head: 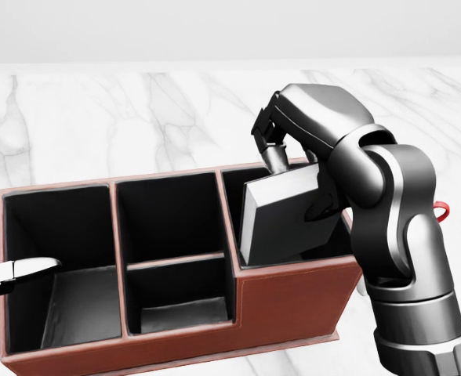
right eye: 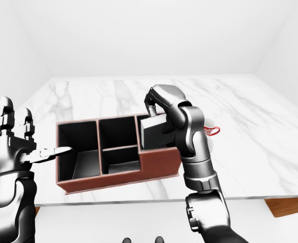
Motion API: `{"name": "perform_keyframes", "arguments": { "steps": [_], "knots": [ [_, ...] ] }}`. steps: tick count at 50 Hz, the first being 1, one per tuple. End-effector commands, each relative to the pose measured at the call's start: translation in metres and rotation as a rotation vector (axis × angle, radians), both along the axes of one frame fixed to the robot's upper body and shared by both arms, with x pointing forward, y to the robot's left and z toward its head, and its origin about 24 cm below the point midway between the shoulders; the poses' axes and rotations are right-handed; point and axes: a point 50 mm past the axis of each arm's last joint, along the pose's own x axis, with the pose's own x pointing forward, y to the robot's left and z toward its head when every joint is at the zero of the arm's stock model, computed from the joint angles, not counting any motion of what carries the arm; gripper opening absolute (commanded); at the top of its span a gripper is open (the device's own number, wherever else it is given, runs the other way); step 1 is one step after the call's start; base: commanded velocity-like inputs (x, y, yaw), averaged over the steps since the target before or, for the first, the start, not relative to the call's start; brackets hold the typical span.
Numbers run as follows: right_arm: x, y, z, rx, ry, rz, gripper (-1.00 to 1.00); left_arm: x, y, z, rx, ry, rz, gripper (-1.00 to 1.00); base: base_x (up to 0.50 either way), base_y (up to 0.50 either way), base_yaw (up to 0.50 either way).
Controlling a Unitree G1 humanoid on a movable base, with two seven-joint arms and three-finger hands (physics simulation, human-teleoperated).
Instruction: Pick up the book and place it in the right compartment of the caddy.
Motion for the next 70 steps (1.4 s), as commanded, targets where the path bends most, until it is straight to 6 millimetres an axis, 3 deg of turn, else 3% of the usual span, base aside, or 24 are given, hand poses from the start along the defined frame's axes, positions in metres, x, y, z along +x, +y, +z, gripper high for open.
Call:
{"name": "perform_keyframes", "arguments": {
  "steps": [1, 2, 3, 4, 17, 31, 41, 47, 52, 57, 70],
  "knots": [
    [0.001, -0.002, 0.000, -0.021, -0.004, -0.021, -1.00, 0.002, -0.001, -0.003, -0.003, 0.014, 0.005, 1.00, 0.00, 0.00, 0.00],
    [0.001, -0.002, 0.000, -0.023, -0.005, -0.023, -0.27, 0.002, -0.001, -0.003, -0.003, 0.014, 0.005, 1.00, 0.00, 0.00, 0.00],
    [0.000, -0.002, 0.000, -0.025, -0.007, -0.024, 0.65, 0.002, -0.001, -0.003, -0.003, 0.012, 0.005, 1.00, 0.00, 0.00, 0.00],
    [0.000, -0.001, -0.001, -0.024, -0.006, -0.024, 1.00, 0.002, -0.001, -0.002, -0.003, 0.011, 0.006, 1.00, 0.00, 0.00, 0.00],
    [0.002, -0.005, -0.003, -0.034, 0.004, -0.043, 1.00, 0.002, -0.001, -0.004, -0.004, 0.016, 0.006, 1.00, 0.00, 0.00, 0.00],
    [-0.006, 0.000, 0.013, -0.036, -0.073, -0.031, 1.00, 0.002, -0.001, -0.004, -0.004, 0.016, 0.006, 1.00, 0.00, 0.00, 0.00],
    [-0.020, 0.006, 0.034, -0.045, -0.189, -0.024, 1.00, 0.002, -0.001, -0.003, -0.004, 0.012, 0.007, 1.00, 0.00, 0.00, 0.00],
    [-0.033, 0.009, 0.057, -0.051, -0.306, -0.027, 1.00, 0.002, 0.000, -0.004, -0.005, 0.017, 0.006, 1.00, 0.00, 0.00, 0.00],
    [-0.045, 0.012, 0.060, -0.028, -0.350, -0.012, 1.00, 0.002, 0.000, -0.003, -0.005, 0.014, 0.008, 1.00, 0.00, 0.00, 0.00],
    [-0.058, 0.017, 0.081, 0.012, -0.446, 0.034, 1.00, 0.002, 0.000, -0.004, -0.006, 0.017, 0.007, 1.00, 0.00, 0.00, 0.00],
    [-0.056, 0.013, 0.072, 0.025, -0.404, 0.052, 1.00, 0.002, -0.001, -0.002, -0.003, 0.010, 0.006, 1.00, 0.00, 0.00, 0.00]
  ]
}}
